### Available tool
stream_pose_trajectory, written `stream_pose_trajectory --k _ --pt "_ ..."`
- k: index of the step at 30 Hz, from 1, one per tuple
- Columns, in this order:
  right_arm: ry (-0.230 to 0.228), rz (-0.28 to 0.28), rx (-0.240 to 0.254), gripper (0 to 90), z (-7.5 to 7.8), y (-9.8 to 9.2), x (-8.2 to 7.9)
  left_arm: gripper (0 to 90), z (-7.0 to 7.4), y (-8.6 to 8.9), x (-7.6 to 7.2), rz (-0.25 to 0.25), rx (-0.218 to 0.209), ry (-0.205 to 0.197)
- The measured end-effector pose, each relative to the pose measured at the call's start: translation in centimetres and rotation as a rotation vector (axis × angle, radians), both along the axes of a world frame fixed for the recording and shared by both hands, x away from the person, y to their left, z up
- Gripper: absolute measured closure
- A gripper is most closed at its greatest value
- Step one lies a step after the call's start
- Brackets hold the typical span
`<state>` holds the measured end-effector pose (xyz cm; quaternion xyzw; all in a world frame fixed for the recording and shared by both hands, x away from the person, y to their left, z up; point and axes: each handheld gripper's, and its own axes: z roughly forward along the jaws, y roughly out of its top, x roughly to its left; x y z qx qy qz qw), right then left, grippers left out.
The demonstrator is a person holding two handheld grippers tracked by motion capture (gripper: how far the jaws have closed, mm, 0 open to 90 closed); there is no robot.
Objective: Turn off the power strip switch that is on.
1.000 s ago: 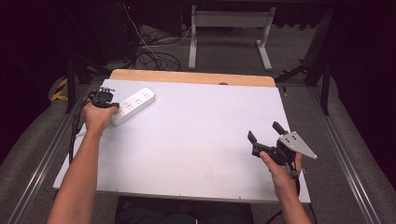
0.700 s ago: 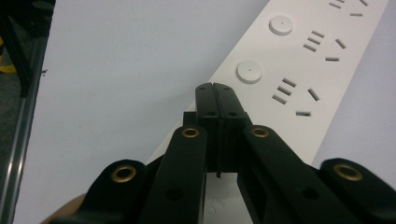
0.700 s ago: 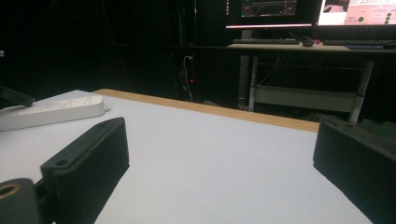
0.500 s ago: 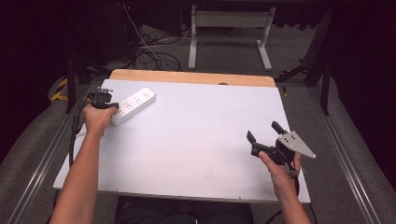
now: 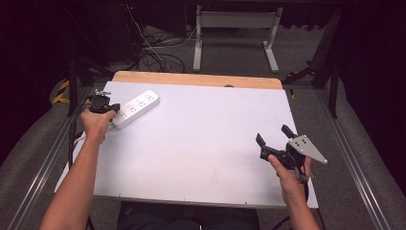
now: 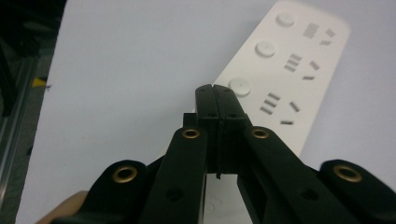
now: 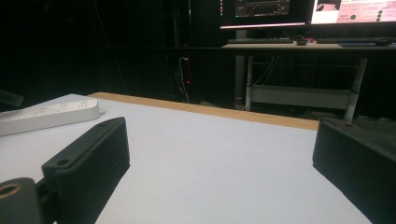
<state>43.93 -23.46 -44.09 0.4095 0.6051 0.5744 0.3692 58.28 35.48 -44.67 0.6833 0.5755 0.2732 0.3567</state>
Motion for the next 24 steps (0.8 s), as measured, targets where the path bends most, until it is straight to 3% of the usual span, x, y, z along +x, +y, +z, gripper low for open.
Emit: stream_pose_trajectory --k 4,10,12,13,14,15,16,17,21,24 --pt "0.002 -0.001 0.000 4.1 0.0 0.0 0.0 90.0 1.3 0.4 -3.1 -0.002 -0.063 -0.176" --pt "-0.003 0.009 -0.004 4.2 0.1 0.3 -0.1 90.0 3.2 0.5 -9.1 0.007 -0.101 -0.397" --pt "-0.004 0.012 -0.008 4.2 0.1 0.5 -0.2 90.0 3.7 0.5 -11.1 0.031 -0.122 -0.440" --pt "-0.005 0.015 -0.007 4.2 0.2 0.5 -0.2 90.0 4.0 0.6 -12.0 0.040 -0.112 -0.461" --pt "-0.008 0.018 -0.005 4.2 0.2 0.5 -0.3 90.0 4.0 0.6 -12.0 0.040 -0.112 -0.461" --pt "-0.009 0.020 -0.008 4.2 0.2 0.6 -0.3 90.0 4.1 0.7 -13.7 0.065 -0.104 -0.492" --pt "-0.010 0.021 -0.008 4.2 0.3 0.6 -0.4 90.0 4.1 0.7 -13.7 0.065 -0.104 -0.492" --pt "-0.012 0.022 -0.009 4.2 0.3 0.6 -0.4 90.0 4.3 0.9 -14.9 0.089 -0.099 -0.526" --pt "-0.011 0.022 -0.005 4.2 0.3 0.6 -0.5 90.0 4.7 1.1 -16.3 0.109 -0.061 -0.580" --pt "-0.011 0.022 -0.012 4.2 0.3 0.7 -0.5 90.0 4.6 1.1 -16.5 0.113 -0.047 -0.586"
